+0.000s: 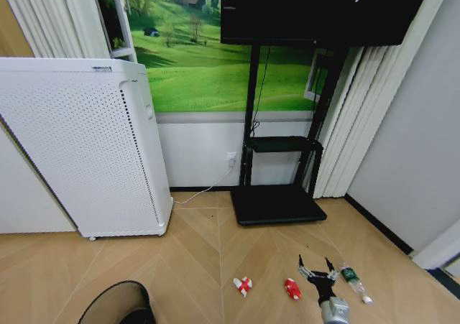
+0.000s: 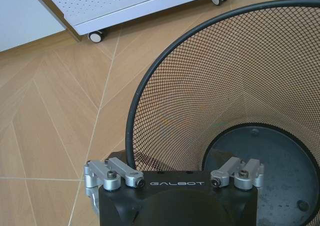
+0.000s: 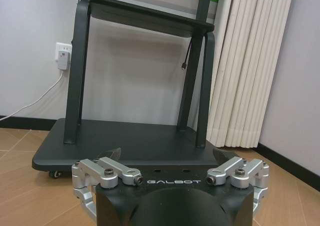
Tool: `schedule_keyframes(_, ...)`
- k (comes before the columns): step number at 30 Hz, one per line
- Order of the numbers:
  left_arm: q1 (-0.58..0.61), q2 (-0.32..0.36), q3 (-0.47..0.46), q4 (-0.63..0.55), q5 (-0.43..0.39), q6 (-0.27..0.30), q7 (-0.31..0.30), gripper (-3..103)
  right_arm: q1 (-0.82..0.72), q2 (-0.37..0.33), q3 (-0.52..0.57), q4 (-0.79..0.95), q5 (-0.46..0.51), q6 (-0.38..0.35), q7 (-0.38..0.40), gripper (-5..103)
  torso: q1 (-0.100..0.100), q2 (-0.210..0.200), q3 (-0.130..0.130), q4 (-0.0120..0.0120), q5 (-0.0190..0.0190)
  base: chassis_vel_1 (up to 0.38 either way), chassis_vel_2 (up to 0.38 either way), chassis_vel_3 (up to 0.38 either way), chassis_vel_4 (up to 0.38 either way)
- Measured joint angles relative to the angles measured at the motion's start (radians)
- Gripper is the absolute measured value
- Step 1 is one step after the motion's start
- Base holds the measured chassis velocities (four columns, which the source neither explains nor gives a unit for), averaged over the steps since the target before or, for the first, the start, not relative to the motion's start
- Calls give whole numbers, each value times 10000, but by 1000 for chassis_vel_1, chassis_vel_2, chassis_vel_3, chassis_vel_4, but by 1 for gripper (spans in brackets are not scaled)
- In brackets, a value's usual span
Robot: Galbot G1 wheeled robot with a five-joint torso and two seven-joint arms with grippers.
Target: Pick up the trash bin and place the garbage on the floor into it.
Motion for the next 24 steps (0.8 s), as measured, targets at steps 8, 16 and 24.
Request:
schedule_keyframes(8, -29, -41, 31, 89, 196, -188, 269, 68, -17, -13, 34, 7, -2, 36, 5, 100, 0, 0, 0, 0, 1, 0, 0, 0, 0)
schedule_keyframes(16, -65, -24, 36, 94, 204, -291, 274, 37, -5, 0, 14, 8, -23, 64, 10, 100, 0, 3, 0, 1, 9, 0, 0, 0, 0)
schedule_keyframes(24, -138, -13, 68, 177, 477, -474, 216, 34, 29, 3, -3, -53, -50, 138, 18, 100, 0, 3, 0, 3, 4, 0, 0, 0, 0)
